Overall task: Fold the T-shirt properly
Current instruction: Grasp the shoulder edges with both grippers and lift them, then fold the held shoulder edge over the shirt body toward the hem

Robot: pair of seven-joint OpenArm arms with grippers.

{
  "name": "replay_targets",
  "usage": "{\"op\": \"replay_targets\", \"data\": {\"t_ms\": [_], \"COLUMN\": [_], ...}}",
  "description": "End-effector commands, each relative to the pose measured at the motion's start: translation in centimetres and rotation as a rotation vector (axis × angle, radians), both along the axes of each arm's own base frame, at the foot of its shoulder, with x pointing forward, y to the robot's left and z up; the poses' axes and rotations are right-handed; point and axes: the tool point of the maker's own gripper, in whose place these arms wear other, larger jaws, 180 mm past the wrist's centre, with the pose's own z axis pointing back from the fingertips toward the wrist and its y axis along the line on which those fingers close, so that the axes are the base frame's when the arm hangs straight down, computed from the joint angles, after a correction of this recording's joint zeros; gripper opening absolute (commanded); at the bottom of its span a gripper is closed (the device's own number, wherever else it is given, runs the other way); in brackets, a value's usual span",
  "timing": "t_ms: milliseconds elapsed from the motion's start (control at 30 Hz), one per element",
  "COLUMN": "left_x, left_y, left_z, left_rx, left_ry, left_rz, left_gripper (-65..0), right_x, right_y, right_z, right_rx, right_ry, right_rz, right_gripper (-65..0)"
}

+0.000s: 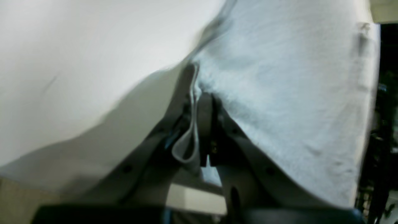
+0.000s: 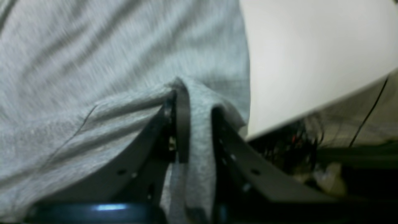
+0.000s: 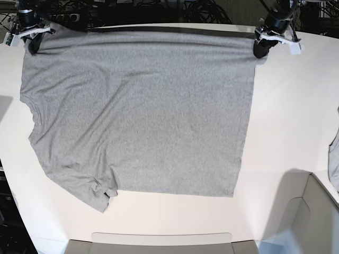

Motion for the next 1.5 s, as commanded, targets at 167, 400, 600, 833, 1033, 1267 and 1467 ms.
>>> {"op": "replay_targets", "data": {"t_ms": [167, 400, 600, 833, 1033, 1267, 1467], "left_x": [2.4, 6.3, 9.5, 12.3, 14.4, 16.5, 17.9], "left_y": [1.7, 1.0, 1.3, -0.2, -0.8, -0.3, 0.2], "left_z": [1.4, 1.9, 2.8, 1.2, 1.0, 1.4, 1.0], "left_rx": [0.046, -0.012, -0.031, -0.049, -0.011, -0.018, -0.026], "left_ry": [-0.009, 0.007, -0.026, 0.011, 0.008, -0.015, -0.011], "left_rz": [0.114, 0.113, 0.146, 0.135, 0.121, 0.14, 0.159], "left_gripper": [-65.0, -65.0, -65.0, -65.0, -65.0, -65.0, -65.0], "right_x": [3.8, 6.9, 8.9, 11.3, 12.7, 15.3, 17.2], "right_y": [-0.5, -1.1, -1.4, -1.9, -2.0, -0.7, 0.4], "right_z": [2.6, 3.1, 3.4, 2.1, 1.6, 1.1, 1.7], "right_rx": [-0.123, -0.176, -0.2, -0.182, -0.174, -0.175, -0.178], "right_ry": [-0.046, -0.035, -0.033, 0.002, 0.016, 0.029, 0.01], "right_rz": [0.018, 0.008, -0.001, -0.005, -0.004, 0.087, 0.133], "right_gripper": [-65.0, -65.0, -65.0, -65.0, -65.0, -65.0, -65.0]}}
